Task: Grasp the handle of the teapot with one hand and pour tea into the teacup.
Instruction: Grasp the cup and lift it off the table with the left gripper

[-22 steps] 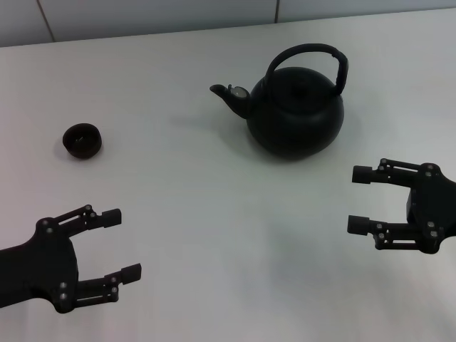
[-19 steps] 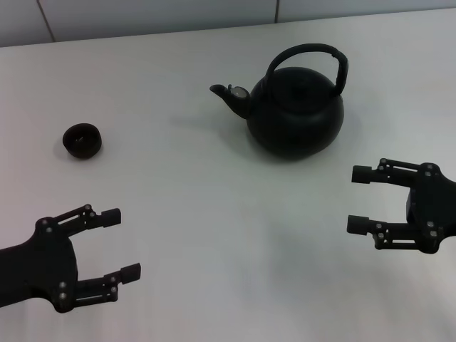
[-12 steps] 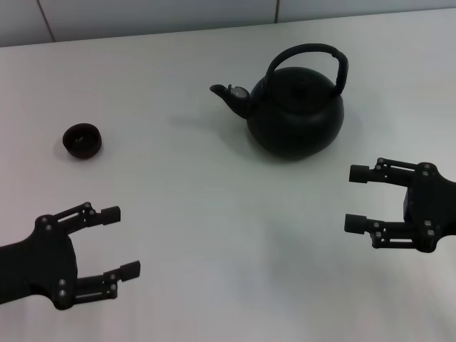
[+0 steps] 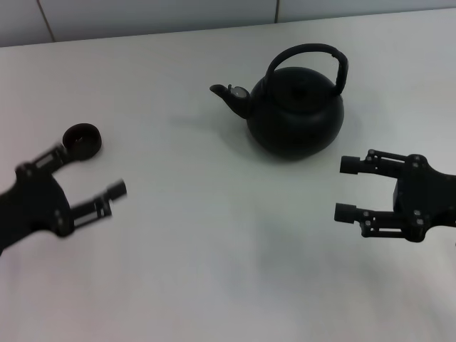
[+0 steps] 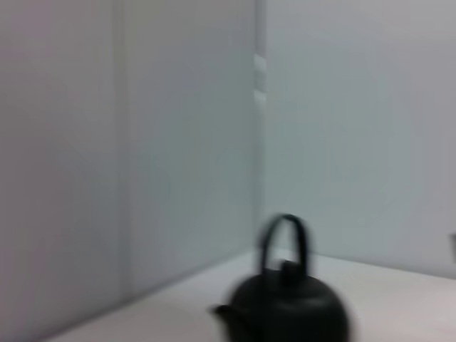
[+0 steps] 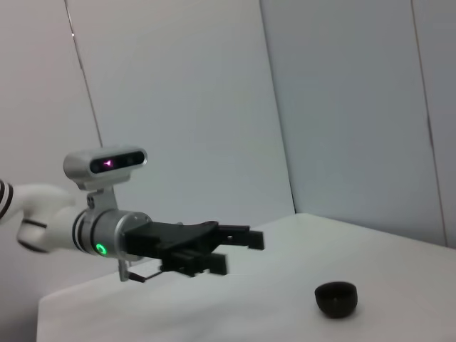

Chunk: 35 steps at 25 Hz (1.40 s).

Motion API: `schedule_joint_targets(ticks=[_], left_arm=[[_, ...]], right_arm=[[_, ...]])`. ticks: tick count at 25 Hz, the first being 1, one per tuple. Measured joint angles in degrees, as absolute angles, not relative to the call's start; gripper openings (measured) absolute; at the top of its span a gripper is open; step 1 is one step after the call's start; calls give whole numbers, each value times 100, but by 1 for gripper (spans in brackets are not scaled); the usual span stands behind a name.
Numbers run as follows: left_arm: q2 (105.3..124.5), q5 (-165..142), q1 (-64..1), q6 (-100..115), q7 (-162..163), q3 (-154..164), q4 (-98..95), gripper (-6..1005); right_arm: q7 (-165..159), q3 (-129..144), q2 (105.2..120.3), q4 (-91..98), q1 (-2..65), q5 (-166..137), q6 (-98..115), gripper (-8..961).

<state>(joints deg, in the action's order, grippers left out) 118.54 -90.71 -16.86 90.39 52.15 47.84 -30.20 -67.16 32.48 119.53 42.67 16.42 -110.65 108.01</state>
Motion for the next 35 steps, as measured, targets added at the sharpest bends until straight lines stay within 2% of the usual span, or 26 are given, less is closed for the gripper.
schedule_joint_targets(ticks=[10,15,35], left_arm=[[11887,-8096,-2367,7038,3662,4475,-1516,840],[11886,-8036,-2568,6232,3560,4474,-1376,840],[11873,-8079,-2778,5450,3547,4576,-1398,839]], right_arm=[[-6671,3252,11951,4050,1678,-10508,10769,789],[-6623,3239,11952,3975,1717,-10417,10765,789],[-6594,3228,11953,3856,1794,-10277,10682,790]])
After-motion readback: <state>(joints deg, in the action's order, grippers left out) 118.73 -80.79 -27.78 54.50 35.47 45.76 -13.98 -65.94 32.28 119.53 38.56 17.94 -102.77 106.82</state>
